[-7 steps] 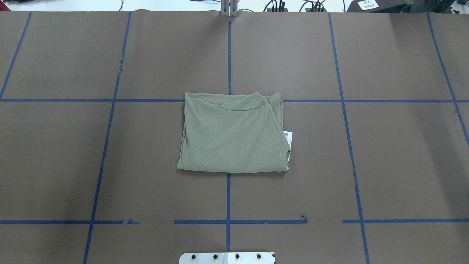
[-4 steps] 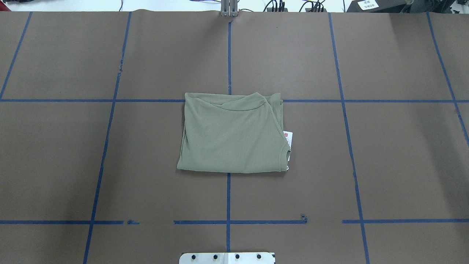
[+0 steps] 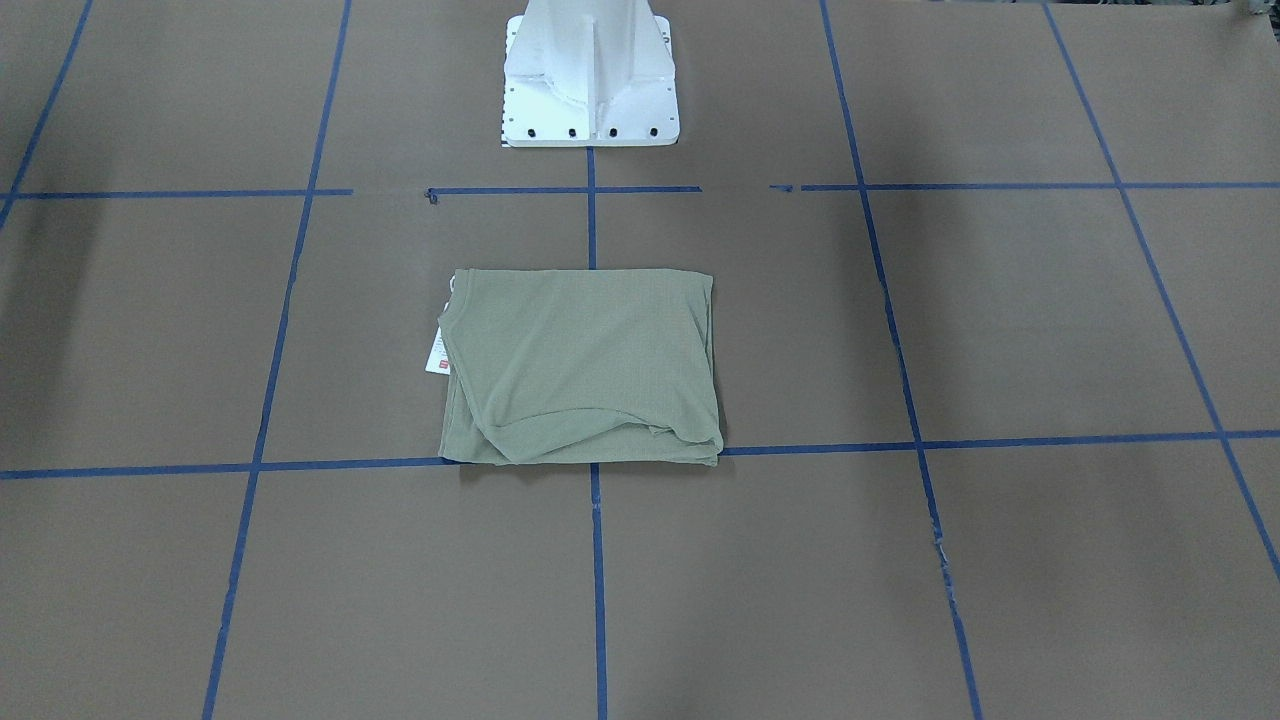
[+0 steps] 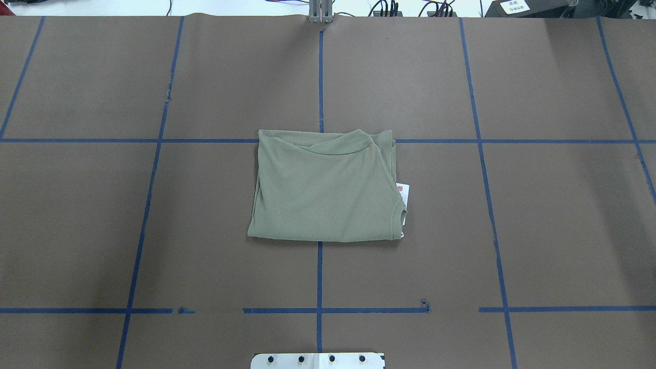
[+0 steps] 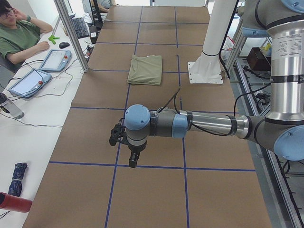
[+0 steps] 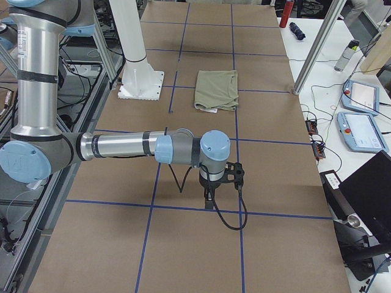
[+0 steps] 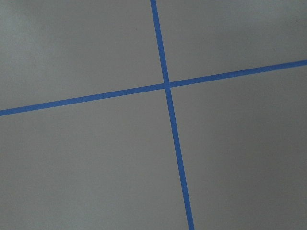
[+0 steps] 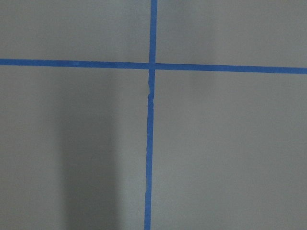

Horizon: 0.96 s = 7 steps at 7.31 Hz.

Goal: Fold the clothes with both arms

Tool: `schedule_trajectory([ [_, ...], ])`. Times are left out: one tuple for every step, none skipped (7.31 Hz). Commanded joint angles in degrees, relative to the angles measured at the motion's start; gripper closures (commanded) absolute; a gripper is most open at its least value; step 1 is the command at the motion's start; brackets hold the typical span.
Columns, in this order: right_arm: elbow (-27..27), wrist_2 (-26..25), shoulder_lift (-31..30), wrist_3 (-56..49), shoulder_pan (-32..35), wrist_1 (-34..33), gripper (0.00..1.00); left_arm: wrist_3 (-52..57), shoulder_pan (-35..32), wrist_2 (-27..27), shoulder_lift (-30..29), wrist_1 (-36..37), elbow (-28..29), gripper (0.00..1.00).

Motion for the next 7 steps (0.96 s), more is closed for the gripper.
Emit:
schedule_trajectory([
  [0.0,0.0,-0.2,-0.1,0.0,0.0,0.00,-0.1,0.0,0.0,0.1,-0.1,0.0,0.00],
  [0.1,0.0,-0.2,-0.1,0.0,0.0,0.00,-0.1,0.0,0.0,0.1,-0.1,0.3,0.00],
  [0.0,0.0,-0.2,-0.1,0.0,0.0,0.00,-0.1,0.0,0.1,0.1,-0.1,0.3,0.00],
  [0.0,0.0,-0.2,-0.1,0.0,0.0,0.00,-0.1,0.0,0.1,0.2,-0.1,0.3,0.00],
  [0.0,0.0,-0.2,-0.2,0.0,0.0,0.00,-0.1,0.0,0.1,0.1,-0.1,0.4,0.00],
  [0.0,0.0,-0.3,-0.1,0.0,0.0,0.00,-0.1,0.0,0.0,0.2,-0.1,0.5,0.00],
  [0.0,0.0,-0.4,-0.2,0.0,0.0,0.00,-0.1,0.0,0.0,0.2,-0.1,0.6,0.00],
])
